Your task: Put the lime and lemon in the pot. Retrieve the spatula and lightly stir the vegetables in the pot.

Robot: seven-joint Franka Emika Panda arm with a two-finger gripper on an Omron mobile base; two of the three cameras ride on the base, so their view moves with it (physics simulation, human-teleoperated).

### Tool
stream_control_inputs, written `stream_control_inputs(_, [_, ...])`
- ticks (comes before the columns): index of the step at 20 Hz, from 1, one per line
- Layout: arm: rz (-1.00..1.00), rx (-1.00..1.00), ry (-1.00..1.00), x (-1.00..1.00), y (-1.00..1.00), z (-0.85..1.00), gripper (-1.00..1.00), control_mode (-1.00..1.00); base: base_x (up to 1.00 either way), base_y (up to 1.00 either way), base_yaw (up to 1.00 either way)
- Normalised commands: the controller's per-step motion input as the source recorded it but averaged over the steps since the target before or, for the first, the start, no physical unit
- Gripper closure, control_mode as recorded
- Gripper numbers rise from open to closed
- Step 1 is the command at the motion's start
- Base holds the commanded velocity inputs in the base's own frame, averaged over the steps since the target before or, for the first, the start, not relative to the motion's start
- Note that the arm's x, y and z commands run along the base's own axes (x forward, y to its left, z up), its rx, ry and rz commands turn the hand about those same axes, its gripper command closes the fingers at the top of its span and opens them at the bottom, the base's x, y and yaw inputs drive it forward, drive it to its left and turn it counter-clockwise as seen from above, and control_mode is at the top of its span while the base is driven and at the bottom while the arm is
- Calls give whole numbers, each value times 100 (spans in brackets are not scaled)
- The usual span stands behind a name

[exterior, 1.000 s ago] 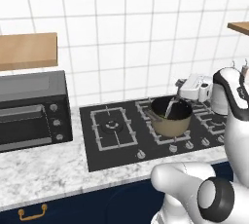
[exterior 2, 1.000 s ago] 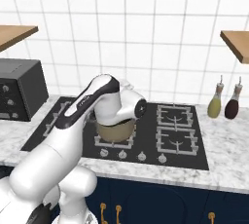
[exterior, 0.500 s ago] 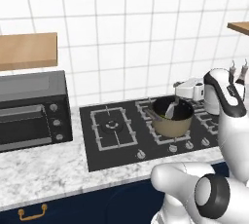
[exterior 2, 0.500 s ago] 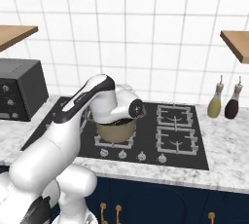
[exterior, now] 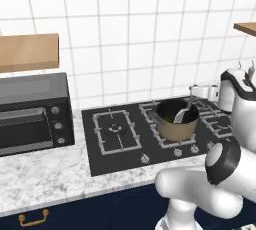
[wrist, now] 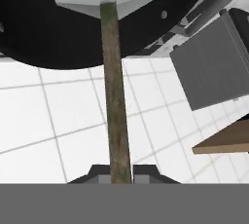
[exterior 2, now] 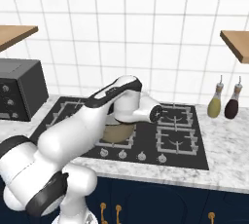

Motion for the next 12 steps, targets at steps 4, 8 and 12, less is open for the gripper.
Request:
stream_control_inputs(4, [0, 7, -9, 74, -24, -2, 100, -100, 0, 0, 0])
stream_control_inputs(8, [0, 2, -13, 74, -4, -6, 100, -100, 0, 0, 0])
stream_control_inputs(12, [0, 0, -15, 33, 0, -37, 100, -100, 0, 0, 0])
